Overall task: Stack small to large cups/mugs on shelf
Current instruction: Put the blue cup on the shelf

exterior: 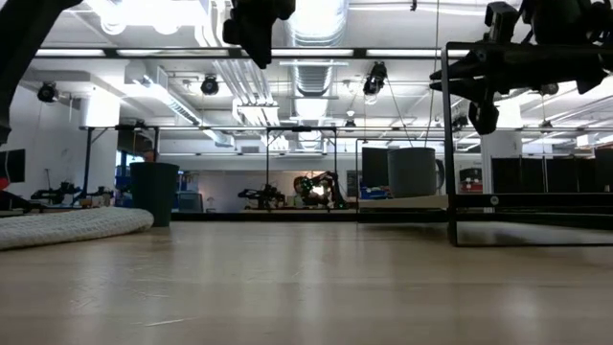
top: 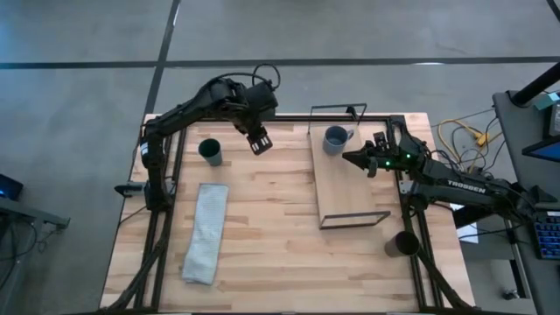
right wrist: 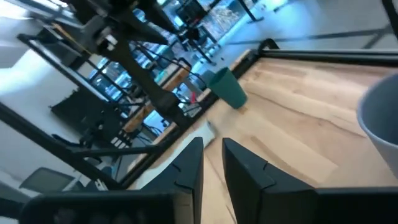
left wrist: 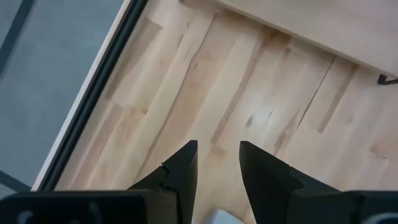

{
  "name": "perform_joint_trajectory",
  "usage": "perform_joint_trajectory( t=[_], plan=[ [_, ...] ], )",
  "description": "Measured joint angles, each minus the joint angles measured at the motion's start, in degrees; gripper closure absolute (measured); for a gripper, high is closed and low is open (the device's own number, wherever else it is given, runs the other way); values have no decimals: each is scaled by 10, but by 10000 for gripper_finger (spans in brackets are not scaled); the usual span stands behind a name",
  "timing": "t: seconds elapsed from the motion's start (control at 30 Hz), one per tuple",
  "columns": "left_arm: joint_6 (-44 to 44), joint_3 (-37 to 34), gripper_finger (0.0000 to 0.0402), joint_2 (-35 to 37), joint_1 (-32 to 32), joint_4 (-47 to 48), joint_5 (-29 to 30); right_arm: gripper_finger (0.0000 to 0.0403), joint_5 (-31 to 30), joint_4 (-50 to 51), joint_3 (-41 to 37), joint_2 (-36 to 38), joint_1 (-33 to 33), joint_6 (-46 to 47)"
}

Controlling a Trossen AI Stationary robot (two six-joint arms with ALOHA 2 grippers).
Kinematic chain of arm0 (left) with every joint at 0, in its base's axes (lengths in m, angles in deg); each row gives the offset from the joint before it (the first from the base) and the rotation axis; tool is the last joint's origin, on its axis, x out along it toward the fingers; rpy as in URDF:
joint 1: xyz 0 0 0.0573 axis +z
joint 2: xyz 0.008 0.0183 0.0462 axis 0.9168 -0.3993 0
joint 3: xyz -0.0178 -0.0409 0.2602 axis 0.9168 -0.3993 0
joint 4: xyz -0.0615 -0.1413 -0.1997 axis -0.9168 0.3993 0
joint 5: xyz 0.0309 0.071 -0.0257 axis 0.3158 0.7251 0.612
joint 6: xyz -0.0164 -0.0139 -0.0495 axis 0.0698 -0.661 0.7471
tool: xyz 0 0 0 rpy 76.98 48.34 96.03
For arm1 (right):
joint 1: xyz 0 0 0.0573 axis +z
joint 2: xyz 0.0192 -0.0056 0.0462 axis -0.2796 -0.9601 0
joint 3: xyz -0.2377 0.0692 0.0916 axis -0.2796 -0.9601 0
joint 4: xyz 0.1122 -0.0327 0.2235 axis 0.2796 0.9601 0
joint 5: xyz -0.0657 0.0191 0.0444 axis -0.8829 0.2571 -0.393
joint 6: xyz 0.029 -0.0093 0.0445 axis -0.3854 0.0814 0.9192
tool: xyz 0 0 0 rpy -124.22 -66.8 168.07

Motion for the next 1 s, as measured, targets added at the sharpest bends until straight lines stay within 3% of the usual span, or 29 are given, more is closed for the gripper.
perform_joint_trajectory(
  t=[0.33,0.6,0.77,1.0],
  plan=[
    [0,-31,297,0,0,0,0,286,4,-27,23,-6,0,-8],
    [56,-105,297,0,2,0,-5,255,4,43,81,-13,0,-4],
    [107,-185,297,22,12,-1,-9,261,37,67,125,-12,0,35],
    [210,-342,297,131,44,-1,-4,273,108,92,181,-12,0,37]
  ],
)
